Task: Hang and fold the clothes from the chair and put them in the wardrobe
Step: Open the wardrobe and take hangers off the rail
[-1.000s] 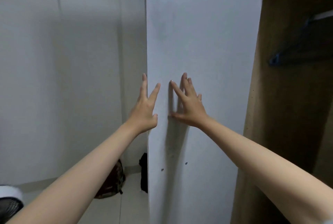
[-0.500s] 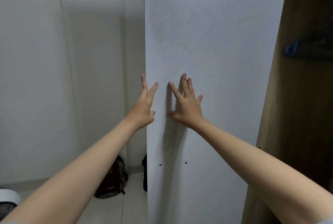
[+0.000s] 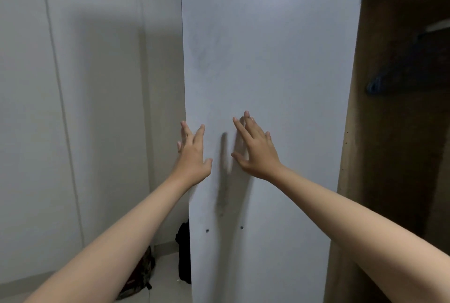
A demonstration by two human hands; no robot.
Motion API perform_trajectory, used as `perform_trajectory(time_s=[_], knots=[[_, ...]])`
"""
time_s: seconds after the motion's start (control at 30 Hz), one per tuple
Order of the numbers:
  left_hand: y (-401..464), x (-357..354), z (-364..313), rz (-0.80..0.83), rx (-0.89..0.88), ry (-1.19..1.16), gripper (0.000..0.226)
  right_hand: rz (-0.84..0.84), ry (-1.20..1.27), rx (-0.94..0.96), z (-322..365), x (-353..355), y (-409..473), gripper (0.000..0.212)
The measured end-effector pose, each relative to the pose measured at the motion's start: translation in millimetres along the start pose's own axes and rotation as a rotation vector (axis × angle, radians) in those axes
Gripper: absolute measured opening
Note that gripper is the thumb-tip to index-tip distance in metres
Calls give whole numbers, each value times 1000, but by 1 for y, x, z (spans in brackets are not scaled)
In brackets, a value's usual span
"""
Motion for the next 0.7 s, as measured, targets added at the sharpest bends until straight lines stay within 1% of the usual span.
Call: perform_trajectory(time_s=[0.1,0.2,0.27,0.47,0.6,0.7], knots=[[1,2,-21,-73,-23,-10,79,-75,-10,28,-15,24,-6,80],[3,-2,-59,-109,-114,-91,76,-145,-56,98,-35,51,-14,70],[6,-4,-89,-133,-188,-140,73,-197,-86,108,-52,75,-19,65],[27,-6,-188,-206,-367,-265,65,-375,-127,43,-113,161,-27,56],[52,-19,-254,-248,-478,-268,60,-504,-113,-4,-158,219,-29,51],[78,-34,-296,-251,-516,-267,58,-563,-114,-39,-198,252,-28,51]])
Point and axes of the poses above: each hand's wrist, its own y-axis towards the middle knuckle, its own x-axis out of the back of the hand, z = x × y, the point moved 7 cm from there along y, towards the middle knuckle, and after that the axes turned 12 degrees about y, right-handed, at the moved point
